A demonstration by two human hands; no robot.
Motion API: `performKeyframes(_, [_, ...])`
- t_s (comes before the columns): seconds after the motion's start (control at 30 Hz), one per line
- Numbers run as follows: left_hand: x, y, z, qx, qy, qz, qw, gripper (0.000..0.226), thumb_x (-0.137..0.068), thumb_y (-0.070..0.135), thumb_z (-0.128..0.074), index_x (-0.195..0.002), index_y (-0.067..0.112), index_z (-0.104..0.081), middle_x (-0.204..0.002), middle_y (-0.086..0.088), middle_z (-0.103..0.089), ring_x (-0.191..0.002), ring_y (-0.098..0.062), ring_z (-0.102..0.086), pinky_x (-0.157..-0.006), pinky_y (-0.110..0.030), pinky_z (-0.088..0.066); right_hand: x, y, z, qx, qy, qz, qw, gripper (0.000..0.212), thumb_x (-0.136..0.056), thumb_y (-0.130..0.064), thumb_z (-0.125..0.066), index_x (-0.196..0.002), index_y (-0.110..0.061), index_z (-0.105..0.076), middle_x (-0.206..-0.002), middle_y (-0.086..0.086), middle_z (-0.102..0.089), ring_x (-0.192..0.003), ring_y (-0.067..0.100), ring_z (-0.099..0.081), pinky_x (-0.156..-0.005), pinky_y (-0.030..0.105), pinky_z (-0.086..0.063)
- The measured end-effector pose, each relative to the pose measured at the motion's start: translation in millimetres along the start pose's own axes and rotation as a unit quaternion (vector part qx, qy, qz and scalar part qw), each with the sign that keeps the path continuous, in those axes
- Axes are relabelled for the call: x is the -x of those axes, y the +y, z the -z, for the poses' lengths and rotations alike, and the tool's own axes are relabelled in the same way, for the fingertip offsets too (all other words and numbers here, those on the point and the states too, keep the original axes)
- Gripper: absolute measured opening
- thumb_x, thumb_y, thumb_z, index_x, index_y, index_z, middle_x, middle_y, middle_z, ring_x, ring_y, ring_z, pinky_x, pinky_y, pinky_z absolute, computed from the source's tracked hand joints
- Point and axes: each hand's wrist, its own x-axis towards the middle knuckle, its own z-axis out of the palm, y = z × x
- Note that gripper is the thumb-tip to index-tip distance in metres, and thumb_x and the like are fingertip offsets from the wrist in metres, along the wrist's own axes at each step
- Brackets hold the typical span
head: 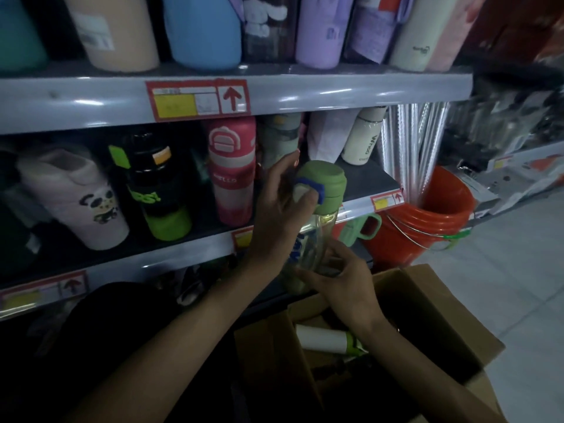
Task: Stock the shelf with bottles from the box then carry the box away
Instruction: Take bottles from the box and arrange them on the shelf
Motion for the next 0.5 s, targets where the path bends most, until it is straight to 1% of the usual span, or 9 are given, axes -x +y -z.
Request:
performKeyframes(0.07, [-1.5, 2.7, 7.2, 0.004, -0.008, 0.006, 1.0, 0.052, -0.092, 0.009, -0.058, -0.143, 0.004, -0.047, -0.128, 0.007, -0.062, -0.112, 0.004, -0.063, -0.089, -0.015, -0.05, -9.5, -0.4, -5.9, -0.019, 0.007, 0.02, 1.0, 0.048, -0.075, -0.029, -0.089, -0.119, -0.03, -0.068, -0.103, -0.009, -0.076, -0.099, 0.007, -0.07, -0.089, 0.044, -0.059])
performKeyframes(0.1, [-2.4, 3.2, 10.9, 0.005, -0.007, 0.017, 1.0, 0.046, -0.094, 0.012, -0.057, -0.14, 0.01, -0.051, -0.125, 0.011, -0.066, -0.113, 0.003, -0.063, -0.089, -0.015, -0.049, -15.5, -1.0, -7.8, -0.028, 0.015, 0.028, 0.999, 0.049, -0.075, -0.025, -0.09, -0.12, -0.029, -0.069, -0.103, -0.009, -0.076, -0.099, 0.009, -0.071, -0.089, 0.044, -0.06])
performKeyframes(0.17, [-1.8, 1.7, 19.0, -0.004, 0.009, 0.034, 0.999, 0.036, -0.096, 0.017, -0.054, -0.131, 0.021, -0.057, -0.118, 0.018, -0.071, -0.115, 0.001, -0.064, -0.09, -0.014, -0.048, -30.2, -2.6, -9.3, -0.047, 0.037, 0.044, 0.997, 0.053, -0.076, -0.019, -0.09, -0.124, -0.026, -0.068, -0.107, -0.008, -0.077, -0.102, 0.01, -0.071, -0.089, 0.039, -0.06])
performKeyframes(0.2, [-0.9, -1.2, 24.1, -0.012, 0.017, 0.041, 0.999, 0.034, -0.096, 0.017, -0.054, -0.129, 0.022, -0.06, -0.118, 0.018, -0.071, -0.115, 0.001, -0.064, -0.09, -0.012, -0.047, -38.4, -4.6, -9.0, -0.061, 0.042, 0.052, 0.996, 0.054, -0.076, -0.014, -0.089, -0.125, -0.024, -0.068, -0.109, -0.007, -0.076, -0.103, 0.011, -0.071, -0.089, 0.036, -0.06])
performKeyframes(0.27, [1.1, -7.3, 34.0, -0.029, 0.017, 0.066, 0.997, 0.033, -0.098, 0.014, -0.058, -0.13, 0.018, -0.062, -0.123, 0.012, -0.07, -0.115, -0.001, -0.064, -0.085, -0.011, -0.049, -55.7, -9.2, -7.6, -0.1, 0.04, 0.063, 0.992, 0.052, -0.077, -0.003, -0.086, -0.122, -0.022, -0.067, -0.111, -0.004, -0.076, -0.104, 0.014, -0.071, -0.088, 0.031, -0.057])
performKeyframes(0.33, [2.0, -14.8, 41.0, -0.059, -0.009, 0.092, 0.994, 0.033, -0.1, 0.006, -0.058, -0.13, 0.02, -0.061, -0.122, 0.011, -0.068, -0.112, 0.001, -0.064, -0.08, -0.012, -0.052, -71.7, -11.2, -7.2, -0.121, 0.04, 0.069, 0.989, 0.052, -0.077, 0.003, -0.084, -0.122, -0.017, -0.067, -0.111, -0.002, -0.076, -0.104, 0.014, -0.071, -0.087, 0.03, -0.057])
performKeyframes(0.37, [1.6, -20.6, 43.7, -0.079, -0.02, 0.103, 0.991, 0.035, -0.099, 0.004, -0.06, -0.129, 0.022, -0.061, -0.12, 0.013, -0.068, -0.109, 0.002, -0.065, -0.081, -0.017, -0.054, -78.5, -10.8, -7.9, -0.116, 0.041, 0.073, 0.99, 0.053, -0.077, 0.004, -0.084, -0.123, -0.014, -0.066, -0.109, -0.003, -0.076, -0.104, 0.013, -0.071, -0.087, 0.031, -0.057])
performKeyframes(0.43, [0.5, -31.5, 46.5, -0.14, -0.035, 0.118, 0.983, 0.042, -0.093, 0.009, -0.065, -0.132, 0.023, -0.061, -0.121, 0.013, -0.07, -0.111, 0.0, -0.066, -0.09, -0.033, -0.058, -89.6, -9.3, -10.3, -0.104, 0.044, 0.081, 0.99, 0.055, -0.076, 0.004, -0.084, -0.126, -0.01, -0.065, -0.104, -0.007, -0.077, -0.1, 0.011, -0.072, -0.086, 0.031, -0.058])
performKeyframes(0.5, [-0.9, -37.9, 45.9, -0.182, -0.043, 0.134, 0.973, 0.053, -0.084, 0.019, -0.064, -0.136, 0.029, -0.058, -0.123, 0.013, -0.069, -0.114, -0.003, -0.065, -0.097, -0.044, -0.056, -97.8, -8.8, -12.3, -0.097, 0.051, 0.087, 0.99, 0.053, -0.077, 0.006, -0.083, -0.125, -0.007, -0.064, -0.095, -0.011, -0.078, -0.092, 0.008, -0.073, -0.079, 0.025, -0.056])
